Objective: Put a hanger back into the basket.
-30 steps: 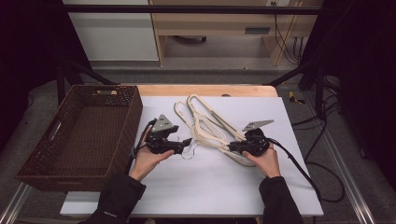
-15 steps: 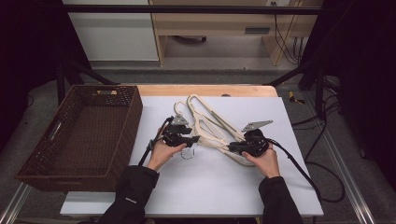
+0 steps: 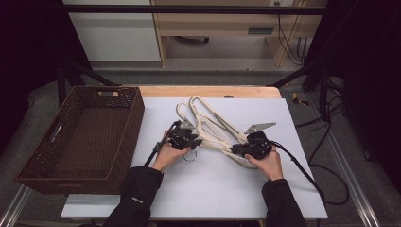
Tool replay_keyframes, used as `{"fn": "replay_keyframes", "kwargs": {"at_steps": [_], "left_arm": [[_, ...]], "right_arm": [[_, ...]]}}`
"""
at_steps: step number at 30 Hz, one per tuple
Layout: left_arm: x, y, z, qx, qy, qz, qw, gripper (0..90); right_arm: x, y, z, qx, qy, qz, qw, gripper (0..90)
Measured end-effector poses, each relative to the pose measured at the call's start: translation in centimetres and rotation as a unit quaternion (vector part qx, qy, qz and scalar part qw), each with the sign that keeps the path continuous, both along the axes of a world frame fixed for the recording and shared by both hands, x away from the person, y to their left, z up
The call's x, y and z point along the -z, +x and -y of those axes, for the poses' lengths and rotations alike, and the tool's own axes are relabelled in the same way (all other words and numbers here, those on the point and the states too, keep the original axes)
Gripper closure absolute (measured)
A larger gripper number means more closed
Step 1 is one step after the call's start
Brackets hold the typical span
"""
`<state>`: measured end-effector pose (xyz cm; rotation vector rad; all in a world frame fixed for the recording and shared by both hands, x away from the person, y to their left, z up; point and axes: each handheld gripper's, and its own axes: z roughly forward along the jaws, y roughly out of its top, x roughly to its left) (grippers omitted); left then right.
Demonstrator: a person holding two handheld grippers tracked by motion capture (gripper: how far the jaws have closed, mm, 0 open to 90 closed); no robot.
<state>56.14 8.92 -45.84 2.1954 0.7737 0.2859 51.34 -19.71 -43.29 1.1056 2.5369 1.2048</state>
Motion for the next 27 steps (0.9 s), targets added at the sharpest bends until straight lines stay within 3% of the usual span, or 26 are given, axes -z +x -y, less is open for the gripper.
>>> {"fn": "replay_keyframes", "kwargs": {"at_steps": [6,14,19,27], "left_arm": [[0.1,0.1,0.0,0.006,0.000,-0.009,0.9999,76.9],[-0.3,-0.2,0.0,0.001,0.014,0.004,0.9999,80.0],[-0.6,-0.5,0.2,-0.012,0.036,0.020,0.9991,82.6],[-0.9,-1.0,0.3,-0.007,0.048,0.021,0.9986,85.7]], "right_arm": [[0.1,-0.1,-0.1,-0.003,-0.003,0.001,1.0000,79.6],[0.2,-0.2,-0.4,-0.001,0.000,-0.001,1.0000,79.5],[0.4,-0.4,-0.7,-0.005,-0.004,-0.004,1.0000,79.0],[0.8,-0.8,-1.1,-0.003,-0.018,-0.007,0.9998,76.7]]}}
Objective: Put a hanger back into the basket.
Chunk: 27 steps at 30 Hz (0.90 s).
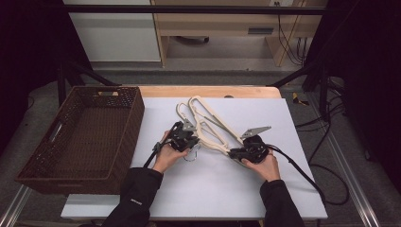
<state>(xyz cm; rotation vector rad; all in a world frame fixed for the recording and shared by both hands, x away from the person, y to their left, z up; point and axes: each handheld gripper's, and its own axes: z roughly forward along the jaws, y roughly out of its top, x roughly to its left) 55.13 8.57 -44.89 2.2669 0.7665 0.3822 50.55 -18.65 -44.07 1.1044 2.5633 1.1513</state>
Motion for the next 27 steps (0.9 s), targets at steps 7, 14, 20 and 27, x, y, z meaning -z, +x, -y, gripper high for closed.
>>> {"fn": "replay_keyframes", "kwargs": {"at_steps": [7,14,20,27], "left_arm": [[-0.3,-0.4,0.1,0.005,0.008,0.001,1.0000,88.2],[-0.7,-0.9,0.4,0.011,0.028,0.005,0.9995,88.1],[-0.5,-0.9,0.4,0.003,0.034,0.001,0.9994,88.0],[-1.0,-1.2,0.5,0.008,0.031,0.000,0.9995,88.0]], "right_arm": [[-0.4,-0.1,-0.2,0.008,-0.007,0.052,0.9986,55.8],[0.9,0.5,-2.7,-0.002,-0.065,0.082,0.9945,56.0],[1.2,0.6,-3.5,-0.001,-0.083,0.058,0.9948,77.3],[1.5,0.6,-3.7,0.005,-0.093,0.053,0.9942,77.7]]}}
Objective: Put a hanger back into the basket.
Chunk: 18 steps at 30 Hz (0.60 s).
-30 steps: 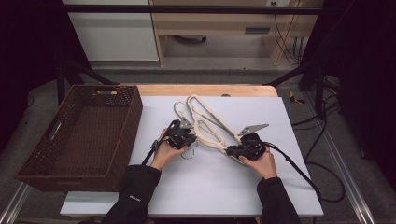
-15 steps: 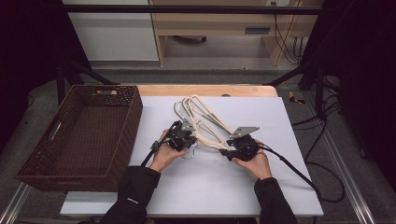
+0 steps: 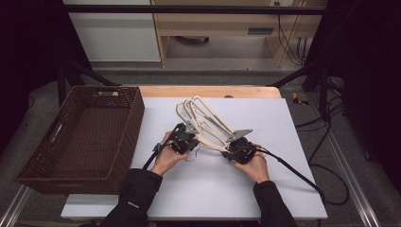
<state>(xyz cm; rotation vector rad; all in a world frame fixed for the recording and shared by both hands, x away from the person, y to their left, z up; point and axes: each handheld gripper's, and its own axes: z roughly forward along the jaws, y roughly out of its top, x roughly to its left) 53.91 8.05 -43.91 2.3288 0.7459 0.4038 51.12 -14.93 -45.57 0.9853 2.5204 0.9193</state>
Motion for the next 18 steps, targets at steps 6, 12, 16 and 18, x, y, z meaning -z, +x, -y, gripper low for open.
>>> {"fn": "replay_keyframes", "kwargs": {"at_steps": [6,12,16,18], "left_arm": [[-0.5,-0.2,-0.3,-0.004,-0.013,0.009,0.9999,80.9],[-2.9,-1.0,-1.8,-0.001,-0.081,0.043,0.9958,44.2],[-5.0,-1.9,-3.4,0.000,-0.135,0.054,0.9893,26.7],[-6.1,-2.6,-4.4,0.000,-0.149,0.065,0.9866,21.1]], "right_arm": [[-0.2,-0.3,0.0,-0.010,0.000,0.009,0.9999,79.4],[-0.9,-0.6,0.4,-0.002,0.000,0.023,0.9997,79.8],[-1.5,-0.6,0.8,-0.005,0.000,0.033,0.9994,79.8],[-1.9,-0.8,1.1,0.007,-0.004,0.038,0.9992,79.8]]}}
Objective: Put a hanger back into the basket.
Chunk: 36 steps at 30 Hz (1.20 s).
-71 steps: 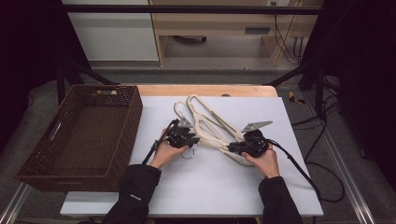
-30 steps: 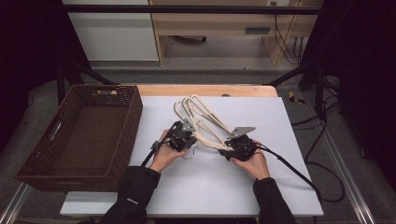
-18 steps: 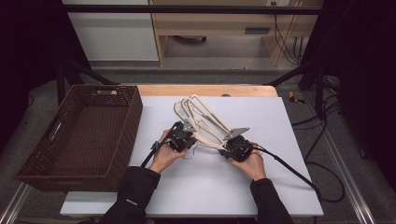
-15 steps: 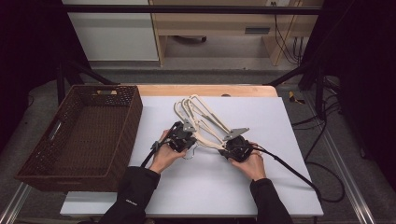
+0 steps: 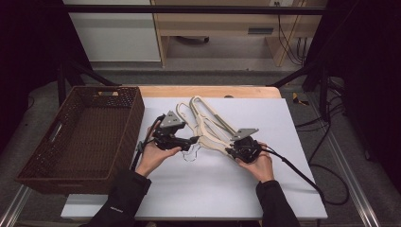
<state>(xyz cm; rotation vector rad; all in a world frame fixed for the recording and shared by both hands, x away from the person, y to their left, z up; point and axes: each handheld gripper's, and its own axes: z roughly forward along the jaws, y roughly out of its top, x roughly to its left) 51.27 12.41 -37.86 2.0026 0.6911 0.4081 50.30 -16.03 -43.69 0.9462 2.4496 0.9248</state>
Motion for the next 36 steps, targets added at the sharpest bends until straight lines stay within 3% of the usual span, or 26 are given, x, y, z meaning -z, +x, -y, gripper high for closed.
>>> {"fn": "replay_keyframes", "kwargs": {"at_steps": [5,8,11,14,18,21,24,30,36], "left_arm": [[-1.8,-2.1,-1.9,0.007,-0.007,0.019,0.9998,15.3],[-2.0,-2.7,-2.3,0.008,-0.005,0.022,0.9997,13.9],[-2.1,-4.1,-3.1,0.019,0.004,0.030,0.9994,13.5],[-1.8,-4.9,-3.6,0.025,0.003,0.035,0.9991,10.9],[-1.2,-6.0,-4.3,0.029,0.007,0.053,0.9981,16.1],[0.0,-6.9,-4.9,0.041,-0.007,0.074,0.9964,21.3],[0.5,-7.2,-5.1,0.037,-0.012,0.071,0.9967,25.5],[1.4,-7.7,-4.4,0.023,0.003,0.064,0.9977,39.1],[1.9,-8.4,-3.0,0.024,0.026,0.064,0.9973,62.7]], "right_arm": [[-1.4,-0.4,1.2,0.002,0.016,0.014,0.9998,79.8],[-1.9,-0.7,1.5,0.002,0.021,0.016,0.9997,79.8],[-2.7,-1.2,2.0,-0.006,0.044,0.015,0.9989,79.8],[-3.1,-1.4,2.1,-0.016,0.052,0.014,0.9984,79.8],[-3.6,-2.0,2.2,-0.035,0.065,0.003,0.9973,79.8],[-3.8,-2.7,2.0,-0.042,0.068,-0.005,0.9968,79.8],[-3.8,-3.1,1.7,-0.047,0.070,-0.011,0.9964,79.8],[-3.7,-4.0,1.1,-0.066,0.069,-0.031,0.9949,79.8],[-3.6,-4.6,0.7,-0.068,0.072,-0.037,0.9944,79.8]]}}
